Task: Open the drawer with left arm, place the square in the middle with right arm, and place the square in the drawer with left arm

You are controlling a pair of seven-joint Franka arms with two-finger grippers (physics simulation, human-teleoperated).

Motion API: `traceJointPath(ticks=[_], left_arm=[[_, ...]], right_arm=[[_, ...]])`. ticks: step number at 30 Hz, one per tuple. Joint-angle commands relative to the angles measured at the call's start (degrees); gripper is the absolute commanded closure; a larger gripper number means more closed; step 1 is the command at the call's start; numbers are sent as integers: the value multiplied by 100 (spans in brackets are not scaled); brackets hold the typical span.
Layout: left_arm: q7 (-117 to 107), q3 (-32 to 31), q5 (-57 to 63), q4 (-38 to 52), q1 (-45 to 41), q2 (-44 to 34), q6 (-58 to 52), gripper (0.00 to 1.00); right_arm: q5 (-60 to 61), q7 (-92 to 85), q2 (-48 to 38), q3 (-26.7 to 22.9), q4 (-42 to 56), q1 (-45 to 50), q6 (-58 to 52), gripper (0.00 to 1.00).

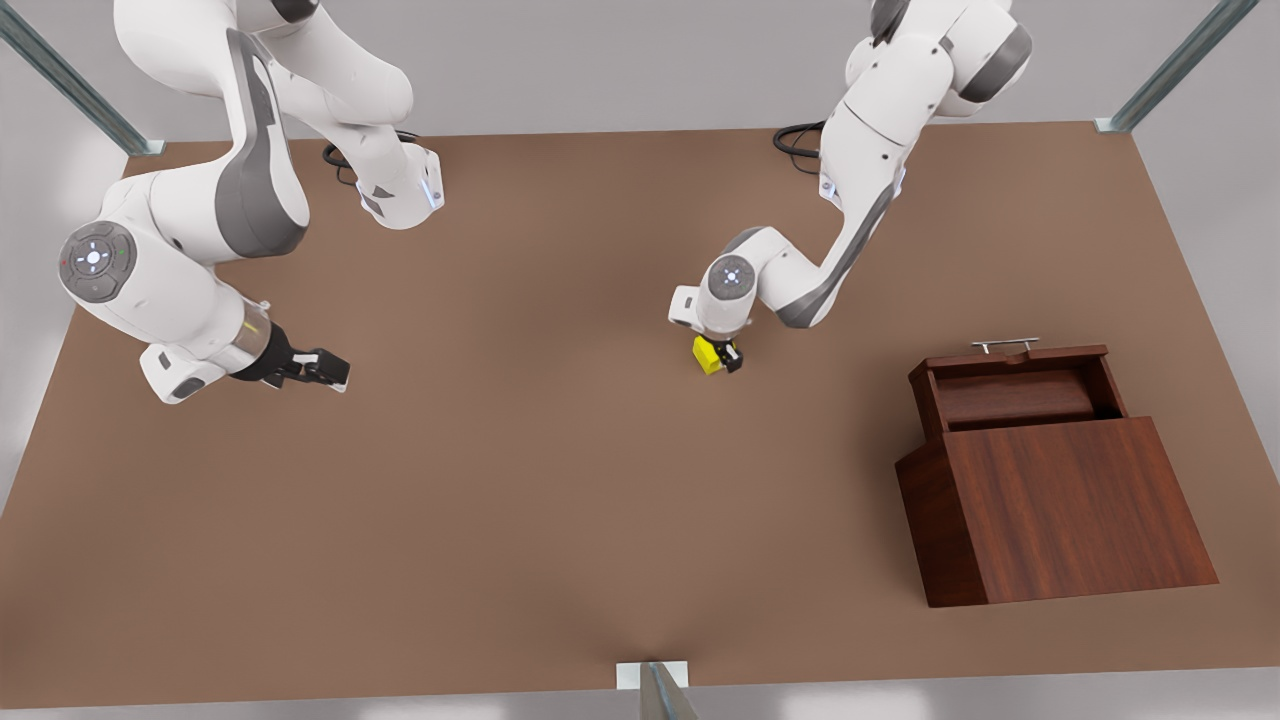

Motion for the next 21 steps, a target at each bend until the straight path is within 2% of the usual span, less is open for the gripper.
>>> traceJointPath(ticks=[1, 11, 12, 15, 16, 21], left_arm=[[-4, 0, 2, 0, 4, 21, 1, 0], [-4, 105, 99, 18, -58, 328, 238, 0], [-4, 132, 99, 27, -58, 346, 247, 2], [-48, 132, 107, 18, -93, 346, 238, 24], [-48, 158, 107, 18, -93, 346, 238, 27], [-48, 176, 116, 18, -93, 337, 230, 28]], right_arm=[[0, 0, 2, 1, 0, -1, 0, 0], [18, 0, 11, 1, 9, -1, 9, 0], [18, 0, 11, 1, 9, -1, 9, 0], [18, 0, 11, 1, 0, -1, 0, 0], [18, 0, 11, 1, 0, -1, 0, 0], [18, -9, 11, -8, 9, -9, 0, 0]])
